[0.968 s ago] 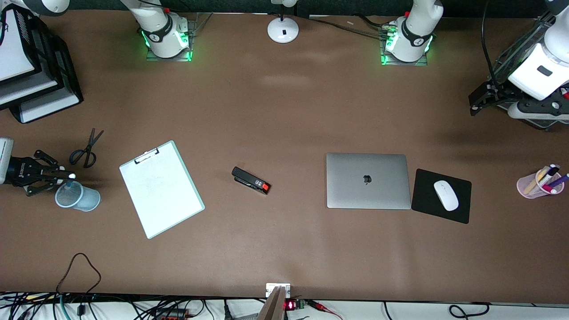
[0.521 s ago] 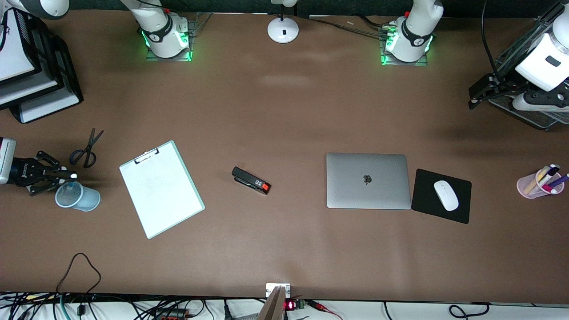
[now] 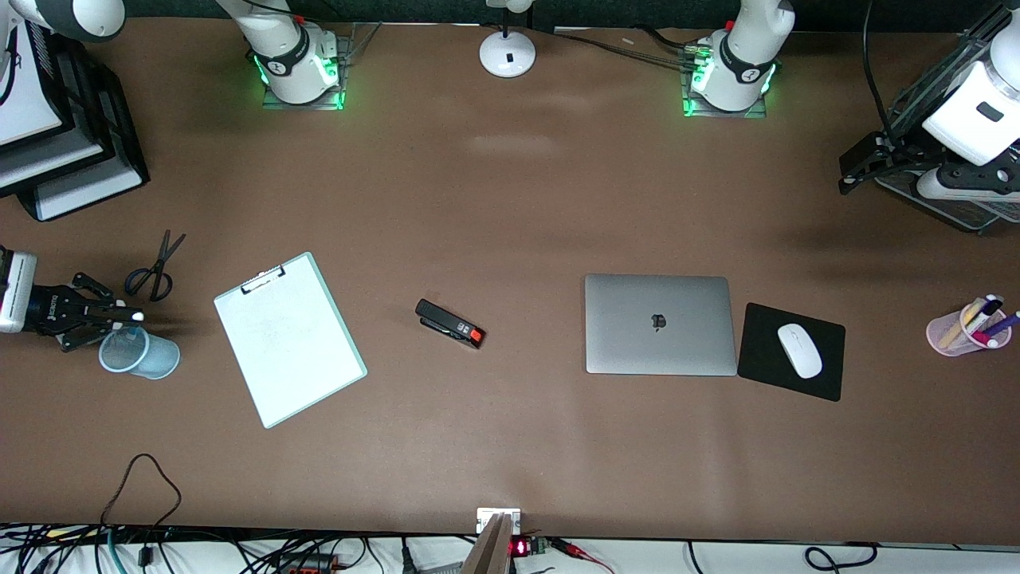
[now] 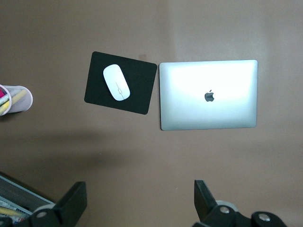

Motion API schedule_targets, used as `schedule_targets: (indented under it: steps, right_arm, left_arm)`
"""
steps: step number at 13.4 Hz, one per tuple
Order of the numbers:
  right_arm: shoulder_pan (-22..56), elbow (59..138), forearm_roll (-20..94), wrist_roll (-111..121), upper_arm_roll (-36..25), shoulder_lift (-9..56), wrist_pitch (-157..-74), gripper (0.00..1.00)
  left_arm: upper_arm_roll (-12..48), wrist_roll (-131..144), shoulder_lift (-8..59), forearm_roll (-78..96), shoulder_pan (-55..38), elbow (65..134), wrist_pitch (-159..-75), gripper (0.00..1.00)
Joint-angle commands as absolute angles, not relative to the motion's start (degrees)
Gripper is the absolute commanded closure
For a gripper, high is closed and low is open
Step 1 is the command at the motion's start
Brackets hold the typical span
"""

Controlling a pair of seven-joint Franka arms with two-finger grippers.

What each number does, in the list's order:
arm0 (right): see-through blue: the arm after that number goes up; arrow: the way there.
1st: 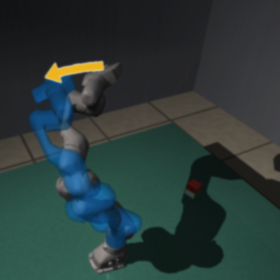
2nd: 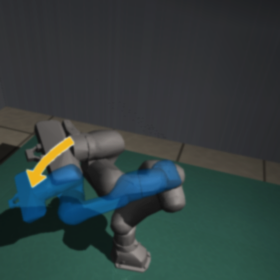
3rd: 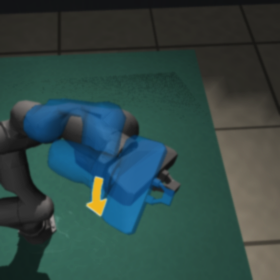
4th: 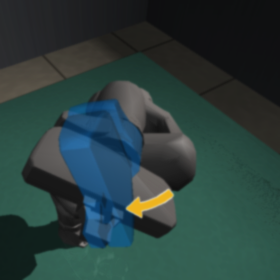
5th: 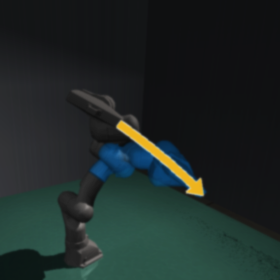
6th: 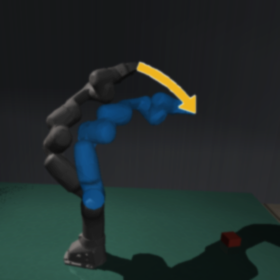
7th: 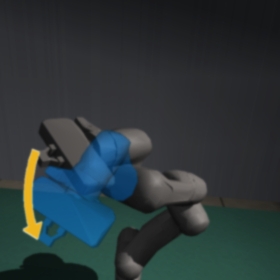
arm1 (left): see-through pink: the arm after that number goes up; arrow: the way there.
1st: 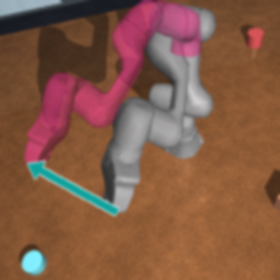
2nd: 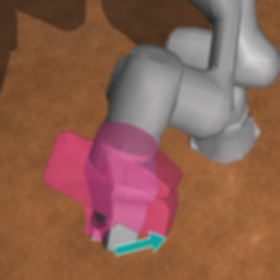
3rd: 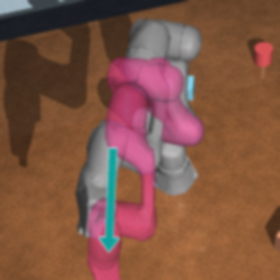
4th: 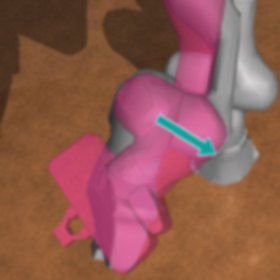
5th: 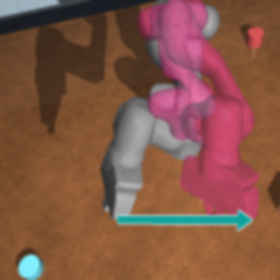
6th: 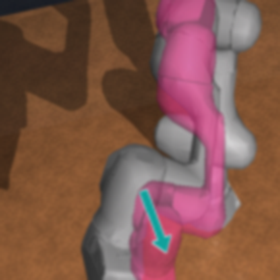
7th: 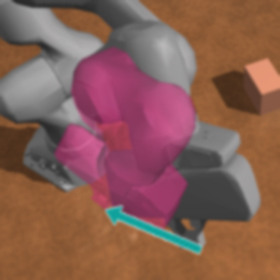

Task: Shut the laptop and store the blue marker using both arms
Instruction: 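Lower the blue marker into the light blue cup with the right gripper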

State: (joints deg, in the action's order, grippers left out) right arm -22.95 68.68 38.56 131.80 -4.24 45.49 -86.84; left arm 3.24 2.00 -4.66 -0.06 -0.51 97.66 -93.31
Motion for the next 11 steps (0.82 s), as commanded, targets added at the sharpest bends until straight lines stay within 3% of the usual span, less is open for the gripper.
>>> schedule_targets:
  steps: [1,11]
  right_arm:
    - [-24.0,66.6,39.9,132.6,-3.3,47.5,-87.2,1.00]
    - [-25.1,66.5,39.9,132.6,-3.3,48.2,-90.2,0.99]
  left_arm:
    - [2.8,0.6,-3.9,0.4,-1.0,95.9,-91.8,0.00]
    - [2.8,0.5,-3.9,0.4,-1.0,95.9,-91.7,0.00]
